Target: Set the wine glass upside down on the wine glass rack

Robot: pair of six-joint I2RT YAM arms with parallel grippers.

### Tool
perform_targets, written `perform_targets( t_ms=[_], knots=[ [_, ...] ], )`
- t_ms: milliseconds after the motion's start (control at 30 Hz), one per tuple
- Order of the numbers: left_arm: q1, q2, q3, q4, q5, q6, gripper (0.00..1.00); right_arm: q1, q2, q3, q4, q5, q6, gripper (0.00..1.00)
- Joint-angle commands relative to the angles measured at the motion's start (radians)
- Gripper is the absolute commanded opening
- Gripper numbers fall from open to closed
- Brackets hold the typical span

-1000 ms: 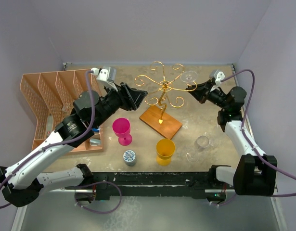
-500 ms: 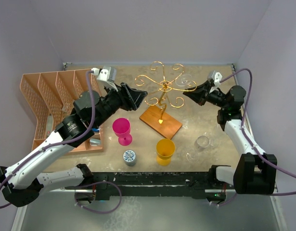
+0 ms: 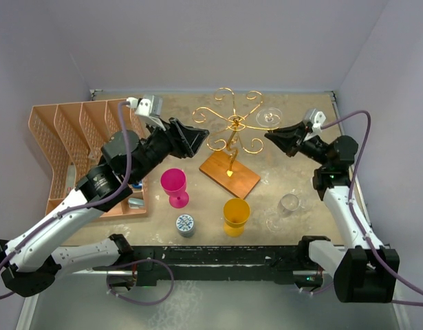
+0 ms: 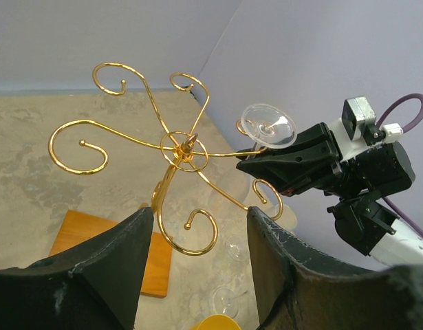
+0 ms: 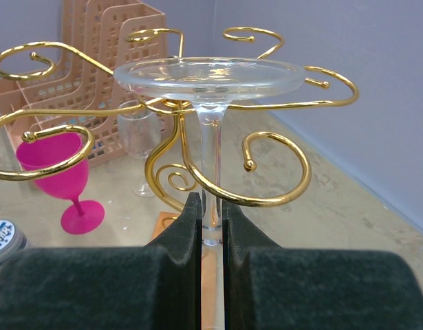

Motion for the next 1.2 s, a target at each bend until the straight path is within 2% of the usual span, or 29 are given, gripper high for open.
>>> perform_targets(
  t_ms=[0,133,400,800,967,1167],
  knots=[
    [-0.003,-0.026,0.003,0.030,-0.016,-0.012,0.54,0.004,-0.072,-0.032,0.087,0.121,0.046,0.00],
    [-0.003,-0.028,0.003,0.030,-0.017,-0.016,0.54,0.004,-0.111,-0.072,0.146,0.181,0.073,0.00],
    [-0.003,-0.045,-0.006,0.028,-0.022,-0.023,0.54,0.003,-0.092,-0.068,0.090,0.337,0.059,0.00],
    [-0.003,-0.062,-0.013,0.019,-0.033,-0.019,0.54,0.005,-0.004,-0.057,0.116,0.273,0.065,0.07],
    [-0.003,-0.064,-0.012,0.019,-0.037,-0.012,0.54,0.006,0.005,-0.062,0.082,0.266,0.066,0.16],
    [-0.003,-0.089,-0.011,0.017,-0.072,0.018,0.54,0.009,-0.020,-0.075,0.025,0.269,0.073,0.38]
  ],
)
